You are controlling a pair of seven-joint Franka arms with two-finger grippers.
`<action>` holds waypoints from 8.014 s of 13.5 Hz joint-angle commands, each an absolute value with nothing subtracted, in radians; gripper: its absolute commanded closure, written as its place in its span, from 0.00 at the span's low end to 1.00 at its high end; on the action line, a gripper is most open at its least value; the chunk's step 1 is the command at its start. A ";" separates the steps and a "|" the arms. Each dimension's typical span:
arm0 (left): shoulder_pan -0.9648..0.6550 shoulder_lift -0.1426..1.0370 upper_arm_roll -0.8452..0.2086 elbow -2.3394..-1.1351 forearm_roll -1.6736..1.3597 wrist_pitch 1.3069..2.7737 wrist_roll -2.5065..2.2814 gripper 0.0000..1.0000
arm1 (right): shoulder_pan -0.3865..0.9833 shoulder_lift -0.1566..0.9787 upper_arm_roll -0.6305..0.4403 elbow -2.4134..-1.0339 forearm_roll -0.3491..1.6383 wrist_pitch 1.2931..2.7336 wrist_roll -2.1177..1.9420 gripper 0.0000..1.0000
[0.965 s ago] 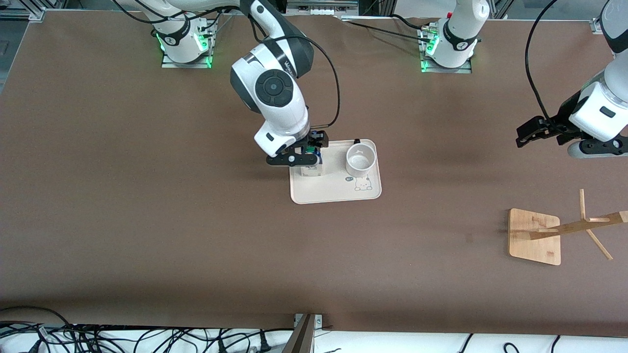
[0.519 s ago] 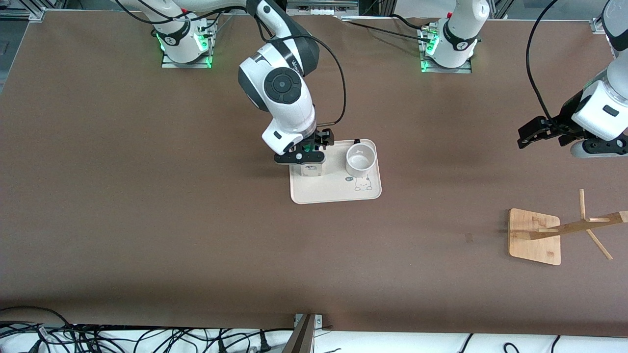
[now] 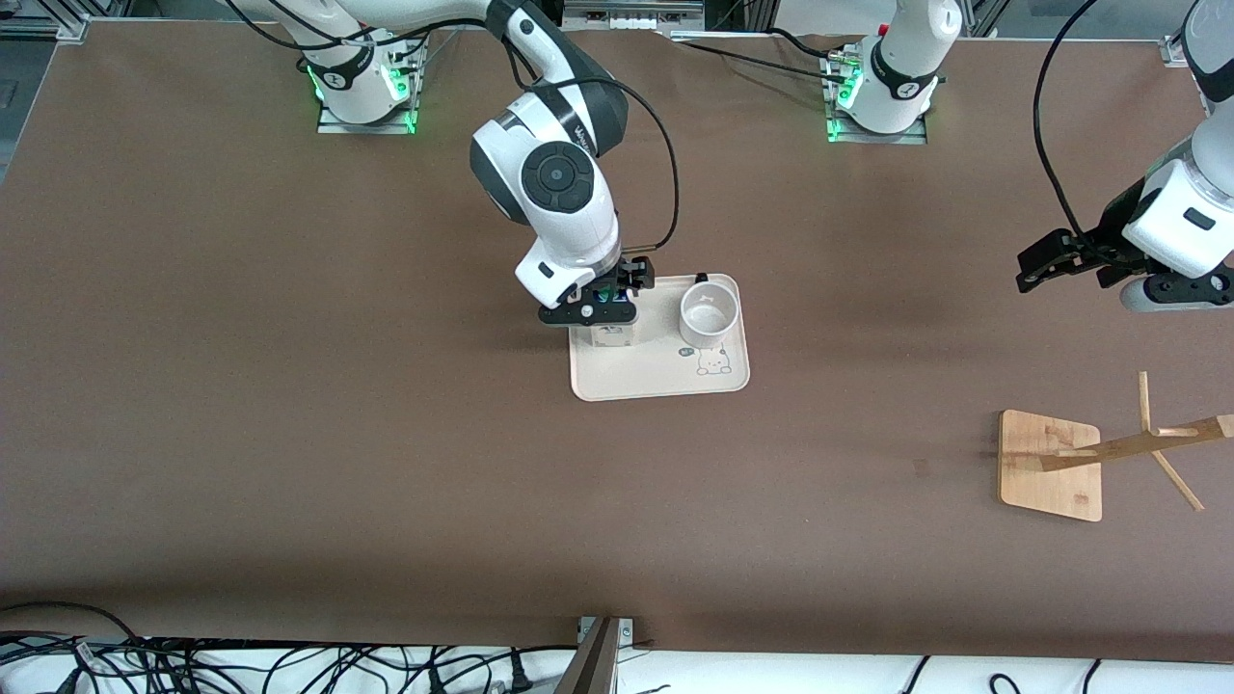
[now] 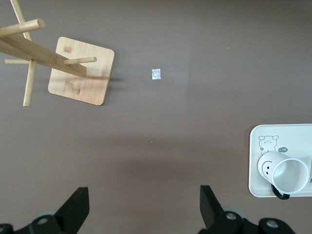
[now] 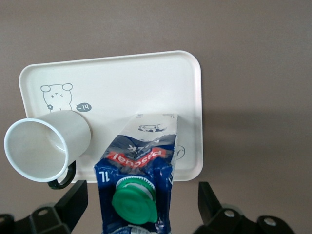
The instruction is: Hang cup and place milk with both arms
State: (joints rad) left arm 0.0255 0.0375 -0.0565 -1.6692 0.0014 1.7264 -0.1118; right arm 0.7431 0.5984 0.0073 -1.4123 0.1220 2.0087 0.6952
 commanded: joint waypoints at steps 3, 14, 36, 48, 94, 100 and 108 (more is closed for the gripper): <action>0.031 0.043 -0.060 -1.640 0.011 1.707 -0.112 0.00 | 0.769 0.597 0.000 -1.430 0.121 2.002 0.695 0.00; 0.031 0.025 -0.066 -1.569 0.011 1.540 -0.117 0.00 | 0.772 0.601 0.000 -1.439 0.121 2.002 0.667 0.28; 0.022 0.017 -0.092 -1.568 -0.005 1.525 -0.107 0.00 | 0.779 0.433 -0.026 -1.417 0.048 1.804 0.664 0.50; -0.067 0.166 -0.202 -1.736 -0.127 1.773 -0.103 0.00 | 0.764 0.318 -0.446 -1.339 0.190 1.566 0.283 0.50; -0.256 0.319 -0.206 -1.942 -0.036 2.303 -0.103 1.00 | -0.078 0.039 0.046 -2.141 0.015 2.121 -0.060 0.00; -0.144 0.255 -0.206 -1.867 0.181 2.269 0.280 1.00 | -0.147 0.014 0.046 -2.099 0.015 2.111 -0.086 0.00; -0.098 0.271 -0.206 -1.760 0.363 2.267 0.638 1.00 | -0.149 -0.053 0.092 -1.919 0.038 1.884 -0.087 0.00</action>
State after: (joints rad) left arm -0.1199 0.2571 -0.1978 -1.8098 0.3225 2.2920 0.5349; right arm -0.1293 -0.0032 0.0803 -1.9321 0.0251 1.9186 -0.0767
